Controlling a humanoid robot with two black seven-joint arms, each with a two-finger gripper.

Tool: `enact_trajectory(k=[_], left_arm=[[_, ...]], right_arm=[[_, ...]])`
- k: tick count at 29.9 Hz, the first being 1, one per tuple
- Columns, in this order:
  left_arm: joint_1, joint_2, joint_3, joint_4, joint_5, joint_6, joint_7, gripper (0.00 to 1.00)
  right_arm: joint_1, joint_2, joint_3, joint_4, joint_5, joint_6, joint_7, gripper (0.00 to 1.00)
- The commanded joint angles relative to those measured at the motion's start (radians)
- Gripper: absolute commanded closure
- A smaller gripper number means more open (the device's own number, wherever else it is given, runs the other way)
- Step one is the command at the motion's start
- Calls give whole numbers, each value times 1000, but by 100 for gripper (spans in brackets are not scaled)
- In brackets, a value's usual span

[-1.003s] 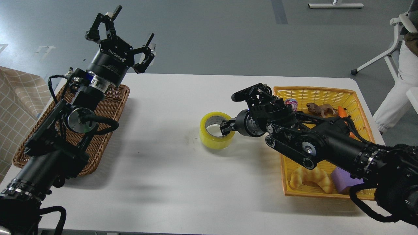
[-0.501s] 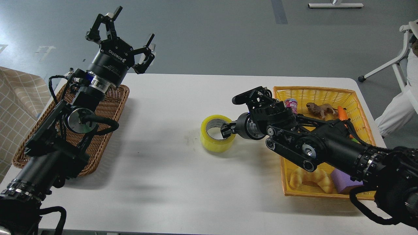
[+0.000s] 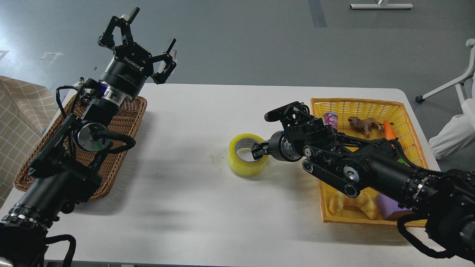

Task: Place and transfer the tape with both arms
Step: 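Lower the tape roll onto the table and open the right gripper, then withdraw the right gripper back above the yellow basket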

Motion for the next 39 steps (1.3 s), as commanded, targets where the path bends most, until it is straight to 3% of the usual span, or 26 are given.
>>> enact_trajectory(k=[1, 2, 11, 16, 29, 39], left_arm=[[0, 3, 1, 0, 0, 0, 0, 2], [0, 3, 1, 0, 0, 0, -2, 2], [0, 3, 0, 0, 0, 0, 0, 2], [0, 4, 0, 0, 0, 0, 0, 2], [0, 6, -8, 0, 0, 0, 0, 2], [0, 4, -8, 0, 2, 0, 0, 2]], right_arm=[[-5, 0, 3, 1, 1, 0, 0, 16], [-5, 0, 3, 3, 4, 0, 0, 4], [9, 0, 16, 21, 13, 0, 0, 2], [12, -2, 45, 116, 15, 0, 0, 1], [1, -281, 144, 375, 20, 0, 0, 1], [-140, -417, 443, 558, 21, 0, 12, 1]])
